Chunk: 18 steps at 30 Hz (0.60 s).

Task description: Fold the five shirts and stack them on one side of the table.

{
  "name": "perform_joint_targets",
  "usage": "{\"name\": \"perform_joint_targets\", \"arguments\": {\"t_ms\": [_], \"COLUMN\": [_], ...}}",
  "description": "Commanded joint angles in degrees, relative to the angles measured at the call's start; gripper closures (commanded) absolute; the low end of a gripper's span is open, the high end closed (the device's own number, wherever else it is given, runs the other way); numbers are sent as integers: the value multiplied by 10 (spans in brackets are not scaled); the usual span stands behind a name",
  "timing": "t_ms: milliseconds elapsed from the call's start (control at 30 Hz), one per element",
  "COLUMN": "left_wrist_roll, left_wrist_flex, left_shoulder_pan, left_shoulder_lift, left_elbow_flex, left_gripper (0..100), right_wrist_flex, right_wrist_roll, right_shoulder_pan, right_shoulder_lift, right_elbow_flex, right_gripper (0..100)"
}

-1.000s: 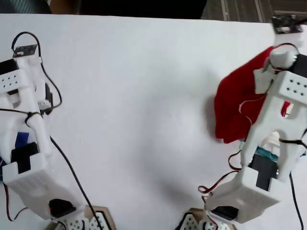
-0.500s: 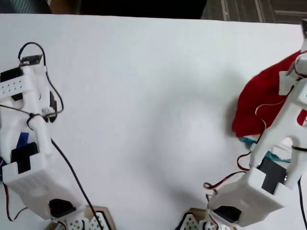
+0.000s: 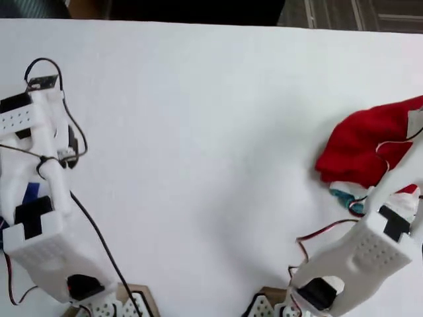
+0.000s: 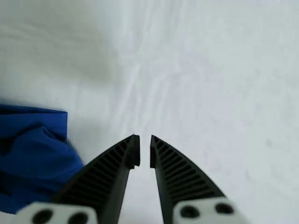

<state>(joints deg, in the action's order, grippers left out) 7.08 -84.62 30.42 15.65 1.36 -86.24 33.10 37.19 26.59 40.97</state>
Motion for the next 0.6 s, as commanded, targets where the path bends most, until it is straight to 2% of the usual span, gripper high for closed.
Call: {"name": "perform_joint_targets", "arguments": {"t_ms": [0, 300, 500, 567], "left_wrist_roll": [-1, -1, -1, -1], "left_wrist_flex": [5, 5, 3, 4], "left_shoulder_pan": [-5, -5, -5, -5], "left_shoulder_lift": [-36, -36, -38, -38], "left_elbow_flex": [5, 5, 4, 4], "left_gripper": [925, 925, 925, 925], "right_wrist_flex": [8, 19, 14, 11], "right_wrist_roll": [5, 6, 5, 2], "right_shoulder_pan": [20, 49, 57, 58], "right_shoulder_lift": [24, 107, 95, 80], "right_elbow_flex": [31, 40, 58, 70], "right_gripper": [978, 968, 828, 823]}}
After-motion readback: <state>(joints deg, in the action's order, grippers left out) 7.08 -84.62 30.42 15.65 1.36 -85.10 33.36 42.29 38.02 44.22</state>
